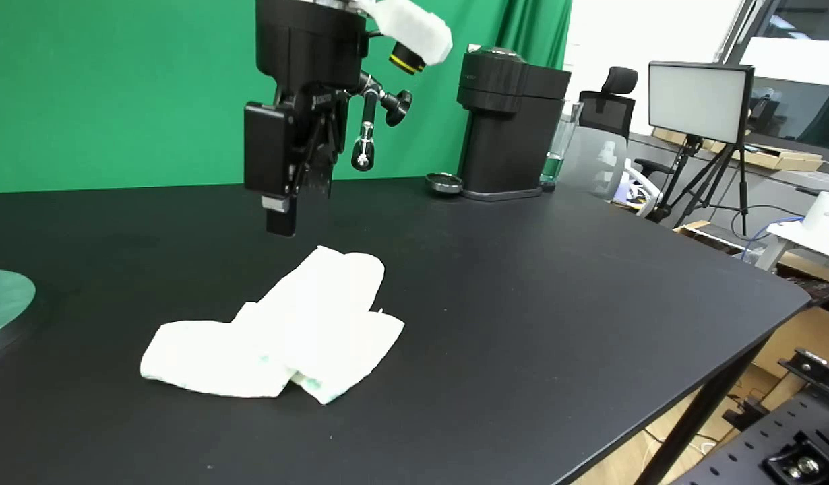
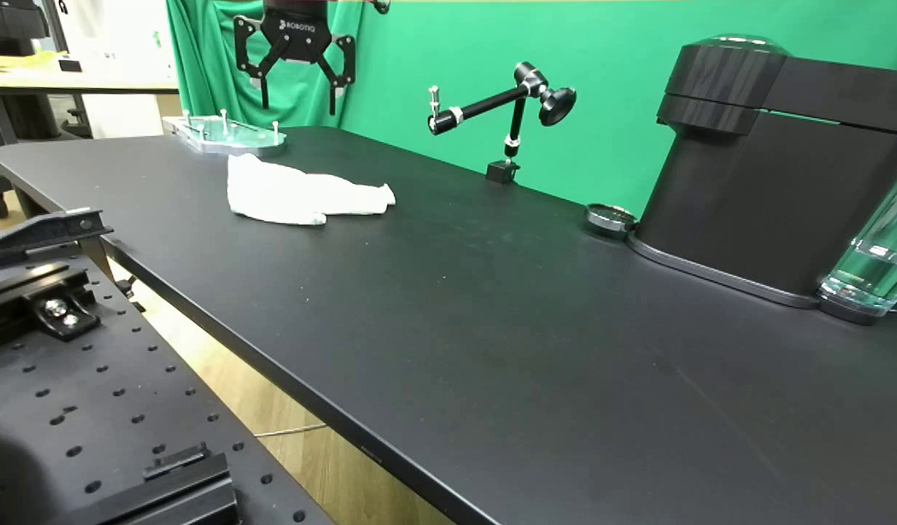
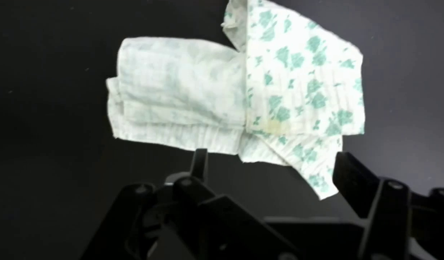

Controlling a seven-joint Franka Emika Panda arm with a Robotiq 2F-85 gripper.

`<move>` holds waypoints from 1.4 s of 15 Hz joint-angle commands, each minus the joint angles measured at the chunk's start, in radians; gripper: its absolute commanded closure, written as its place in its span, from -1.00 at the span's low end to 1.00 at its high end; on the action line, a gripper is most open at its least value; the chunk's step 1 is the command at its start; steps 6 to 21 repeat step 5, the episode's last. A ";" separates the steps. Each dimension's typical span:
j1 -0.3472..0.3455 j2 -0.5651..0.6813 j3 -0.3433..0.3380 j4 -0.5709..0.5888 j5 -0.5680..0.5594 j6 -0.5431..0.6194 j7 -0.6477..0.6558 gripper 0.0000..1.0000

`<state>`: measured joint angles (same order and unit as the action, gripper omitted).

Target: Take the cloth off the stand and put it on the table

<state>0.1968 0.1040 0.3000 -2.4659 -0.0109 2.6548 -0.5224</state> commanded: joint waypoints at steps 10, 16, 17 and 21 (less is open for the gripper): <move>0.013 -0.264 -0.062 -0.178 0.004 0.122 0.136 -1.00; 0.013 -0.264 -0.062 -0.178 0.004 0.122 0.136 -1.00; 0.013 -0.264 -0.062 -0.178 0.004 0.122 0.136 -1.00; 0.013 -0.264 -0.062 -0.178 0.004 0.122 0.136 -1.00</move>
